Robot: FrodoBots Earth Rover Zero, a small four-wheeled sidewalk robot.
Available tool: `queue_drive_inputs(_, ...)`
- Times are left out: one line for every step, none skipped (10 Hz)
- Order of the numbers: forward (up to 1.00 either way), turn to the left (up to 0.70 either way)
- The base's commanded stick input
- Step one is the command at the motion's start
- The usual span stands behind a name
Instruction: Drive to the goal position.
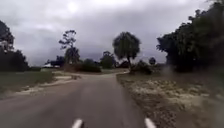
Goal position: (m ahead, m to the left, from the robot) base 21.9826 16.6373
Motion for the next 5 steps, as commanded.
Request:
queue_drive_inputs(0.84, 0.03)
queue_drive_inputs(0.84, 0.03)
queue_drive_inputs(0.84, 0.03)
queue_drive_inputs(0.84, 0.03)
queue_drive_inputs(0.84, 0.03)
